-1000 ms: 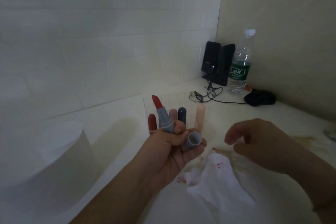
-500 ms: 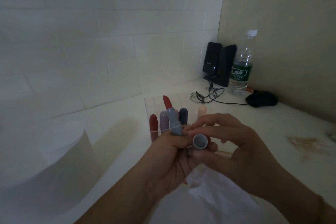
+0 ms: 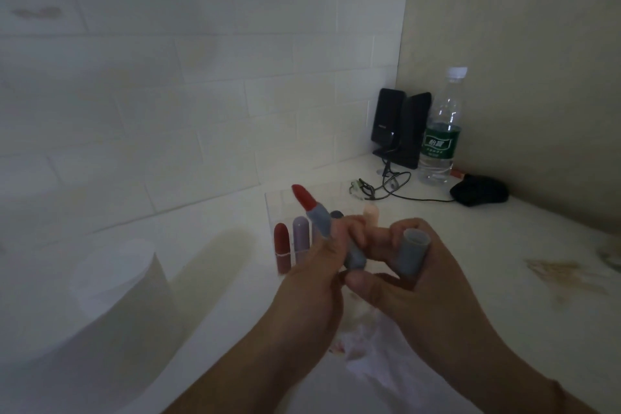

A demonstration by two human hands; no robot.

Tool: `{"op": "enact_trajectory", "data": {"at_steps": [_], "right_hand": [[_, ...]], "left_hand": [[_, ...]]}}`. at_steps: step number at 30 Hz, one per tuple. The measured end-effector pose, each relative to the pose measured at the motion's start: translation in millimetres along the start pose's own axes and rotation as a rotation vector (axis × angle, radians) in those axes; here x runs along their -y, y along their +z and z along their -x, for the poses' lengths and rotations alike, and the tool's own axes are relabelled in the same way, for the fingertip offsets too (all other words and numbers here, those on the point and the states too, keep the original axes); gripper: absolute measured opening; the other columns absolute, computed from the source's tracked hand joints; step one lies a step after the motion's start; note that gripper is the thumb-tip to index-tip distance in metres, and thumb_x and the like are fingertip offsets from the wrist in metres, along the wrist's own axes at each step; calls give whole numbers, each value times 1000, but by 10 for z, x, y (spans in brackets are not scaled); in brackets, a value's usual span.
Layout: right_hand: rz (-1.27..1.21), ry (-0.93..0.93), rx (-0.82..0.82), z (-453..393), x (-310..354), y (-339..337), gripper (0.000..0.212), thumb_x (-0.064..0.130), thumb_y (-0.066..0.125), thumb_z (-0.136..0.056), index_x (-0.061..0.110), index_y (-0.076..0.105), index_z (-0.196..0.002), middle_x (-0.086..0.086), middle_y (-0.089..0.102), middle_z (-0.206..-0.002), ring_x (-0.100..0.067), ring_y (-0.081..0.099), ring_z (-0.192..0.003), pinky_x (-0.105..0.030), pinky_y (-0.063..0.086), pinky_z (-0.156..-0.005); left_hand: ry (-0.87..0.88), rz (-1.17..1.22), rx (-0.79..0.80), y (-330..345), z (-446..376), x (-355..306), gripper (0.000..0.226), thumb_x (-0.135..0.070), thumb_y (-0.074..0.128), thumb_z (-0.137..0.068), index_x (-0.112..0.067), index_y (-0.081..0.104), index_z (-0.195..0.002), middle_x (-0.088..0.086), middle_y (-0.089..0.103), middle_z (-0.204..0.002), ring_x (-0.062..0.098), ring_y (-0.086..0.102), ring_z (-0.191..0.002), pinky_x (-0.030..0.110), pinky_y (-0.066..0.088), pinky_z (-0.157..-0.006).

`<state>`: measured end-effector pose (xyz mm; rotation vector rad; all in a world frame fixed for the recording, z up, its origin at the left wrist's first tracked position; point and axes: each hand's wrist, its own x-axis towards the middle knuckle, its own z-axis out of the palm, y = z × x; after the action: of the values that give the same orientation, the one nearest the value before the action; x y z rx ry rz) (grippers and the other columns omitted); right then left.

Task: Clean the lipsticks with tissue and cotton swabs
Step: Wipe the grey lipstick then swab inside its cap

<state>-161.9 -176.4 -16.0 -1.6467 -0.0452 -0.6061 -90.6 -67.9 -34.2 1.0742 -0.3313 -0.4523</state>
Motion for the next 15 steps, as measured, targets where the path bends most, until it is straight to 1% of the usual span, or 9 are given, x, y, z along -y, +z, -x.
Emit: {"op": "enact_trajectory", "data": {"at_steps": [2, 4, 5, 6, 7, 9, 12, 14, 15], "right_hand": [[-82, -29, -22, 0, 9, 1, 35, 19, 79, -53, 31, 56, -77, -3, 72, -91, -13, 70, -89, -22, 56, -68], [-79, -73, -83, -1, 20, 0, 31, 12, 77, -57, 27, 56, -76, -6, 72, -84, -15, 71, -81, -20, 55, -65], [-68, -89, -118, -2, 23, 4, 30, 13, 76, -57, 27, 57, -75, -5, 72, -83, -15, 71, -80, -19, 55, -65], [-45, -95, -153, -2, 27, 0, 29, 15, 76, -57, 26, 57, -75, -3, 71, -83, -14, 70, -79, -18, 54, -65], [-10, -93, -189, -6, 28, -10, 29, 17, 76, -56, 24, 56, -77, -1, 71, -82, -12, 70, -78, -18, 54, -65], [45, -89, -226, -8, 27, -27, 32, 18, 78, -57, 22, 55, -79, 0, 69, -83, -12, 69, -78, -20, 56, -67], [89, -102, -228, 17, 23, -25, 35, 12, 82, -60, 25, 54, -77, 1, 68, -84, -11, 69, -78, -20, 56, -68], [119, -112, -225, 28, 43, -5, 35, 15, 82, -59, 25, 54, -77, 2, 69, -84, -10, 69, -76, -18, 54, -67], [114, -109, -229, 31, 49, -3, 36, 13, 83, -59, 24, 54, -77, 2, 69, -83, -10, 70, -75, -17, 54, -66]], "left_hand": [[76, -183, 71, 73, 56, -15, 82, -78, 60, -70, -28, 52, -135, 5, 45, -148, 24, 37, -140, 50, 27, -116], [94, -178, 88, 126, 57, -40, 70, -79, 65, -63, -35, 64, -117, 4, 51, -142, 29, 35, -140, 53, 24, -116], [111, -156, 61, 131, 54, -61, 62, -75, 67, -65, -32, 68, -110, 3, 57, -135, 30, 37, -139, 53, 25, -115], [118, -129, 26, 126, 47, -86, 59, -69, 70, -66, -28, 69, -107, 2, 63, -126, 28, 46, -133, 51, 31, -112], [131, -101, -1, 124, 45, -117, 59, -64, 73, -65, -22, 69, -107, 1, 69, -116, 24, 56, -123, 46, 39, -106], [187, -97, -37, 102, 39, -155, 56, -49, 80, -62, -14, 70, -105, 2, 73, -105, 19, 67, -105, 39, 49, -94], [205, -72, -64, 82, 48, -176, 43, -37, 76, -53, -14, 76, -89, 5, 75, -96, 17, 71, -92, 30, 52, -83], [191, -80, -67, 91, 46, -163, 36, -29, 75, -56, -13, 76, -88, 5, 76, -94, 17, 72, -90, 25, 54, -76], [187, -66, -60, 93, 49, -162, 33, -27, 74, -57, -13, 77, -87, 6, 76, -94, 17, 72, -89, 22, 55, -73]]}}
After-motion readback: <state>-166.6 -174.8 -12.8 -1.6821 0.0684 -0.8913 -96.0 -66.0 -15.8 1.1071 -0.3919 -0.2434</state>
